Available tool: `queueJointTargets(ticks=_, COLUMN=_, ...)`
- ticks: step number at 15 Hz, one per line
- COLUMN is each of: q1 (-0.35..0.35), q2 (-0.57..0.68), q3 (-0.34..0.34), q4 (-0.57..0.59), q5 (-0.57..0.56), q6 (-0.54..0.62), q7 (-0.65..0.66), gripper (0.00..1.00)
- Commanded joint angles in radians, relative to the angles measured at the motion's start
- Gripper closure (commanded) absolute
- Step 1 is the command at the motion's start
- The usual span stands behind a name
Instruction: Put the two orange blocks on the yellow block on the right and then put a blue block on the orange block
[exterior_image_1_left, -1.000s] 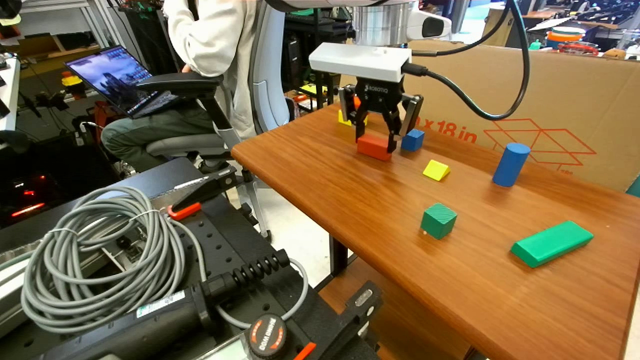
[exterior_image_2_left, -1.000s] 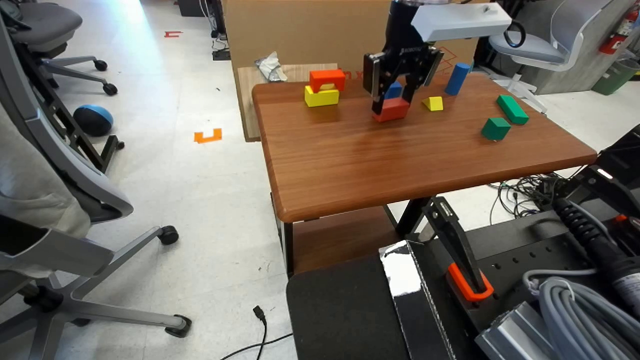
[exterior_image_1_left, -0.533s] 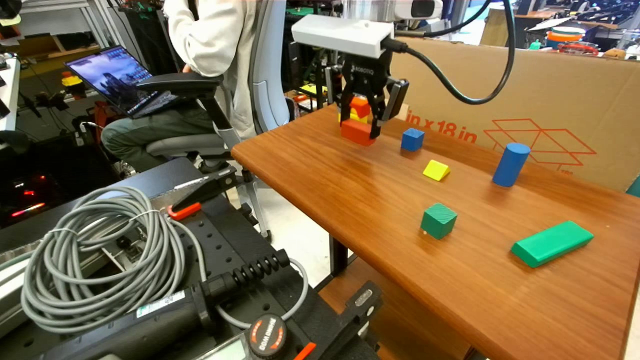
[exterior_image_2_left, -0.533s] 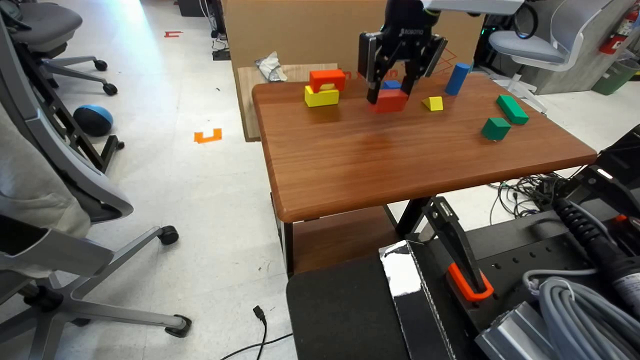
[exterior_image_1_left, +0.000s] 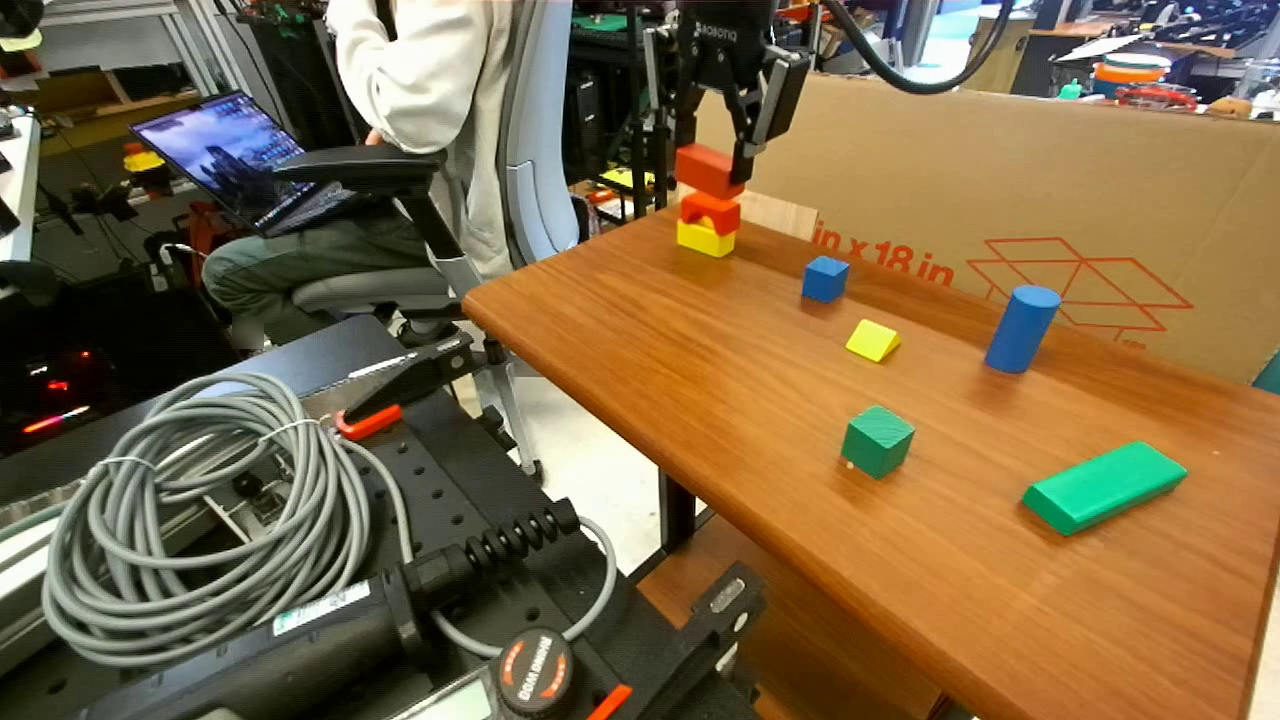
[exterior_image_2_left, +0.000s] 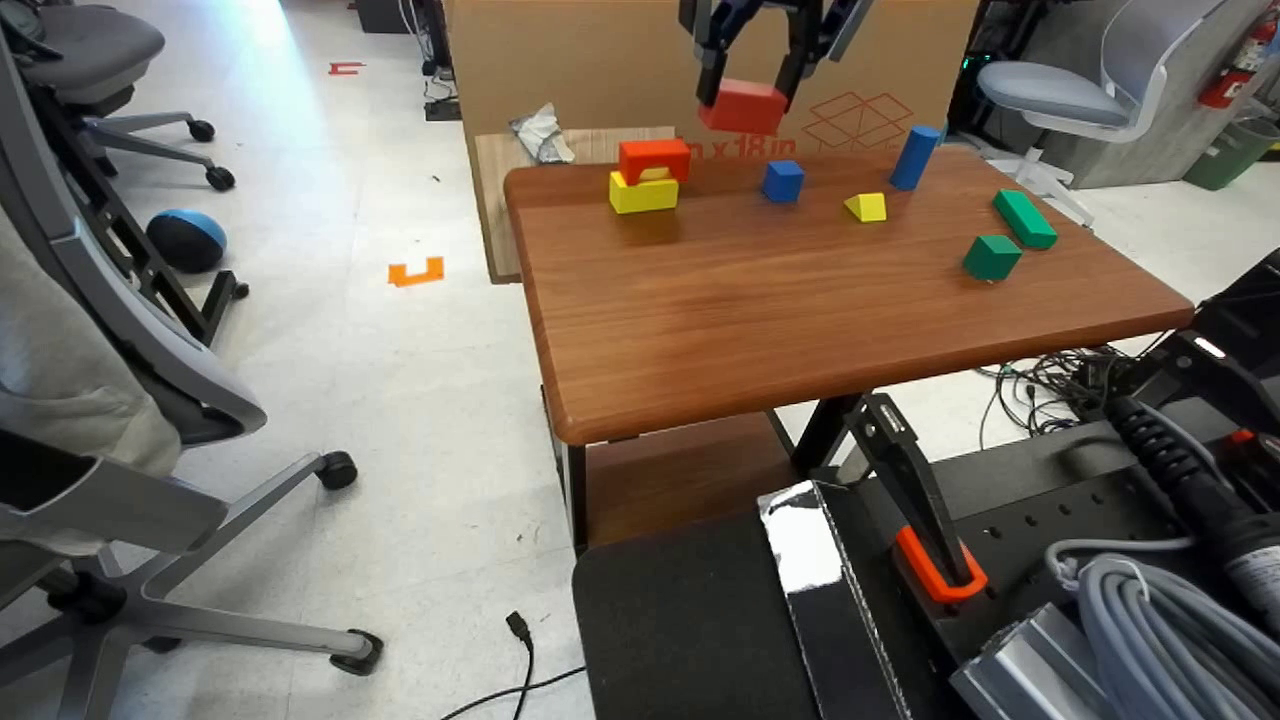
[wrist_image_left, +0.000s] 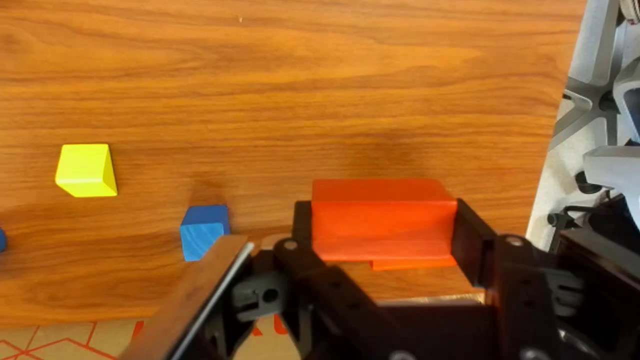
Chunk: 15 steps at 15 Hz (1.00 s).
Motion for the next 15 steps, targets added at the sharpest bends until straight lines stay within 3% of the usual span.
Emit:
queueJointTargets(ticks=1, q1=0.036, q2=-0.01, q3=-0.02, q4=0.044, q5=-0.004, q6=-0.038, q7=0.076, gripper=0.59)
queueJointTargets(ticks=8, q1=0.066, q2=0.028, q3=-0.021, q4=0.119, q5=-0.014, q6=-0.033, q7=0.126, gripper=0.59)
queueJointTargets(ticks=15, q1=0.105, q2=0.096, q3=-0.056, q4=0.188, q5=-0.111, q6=-0.026, q7=0.118, gripper=0.59)
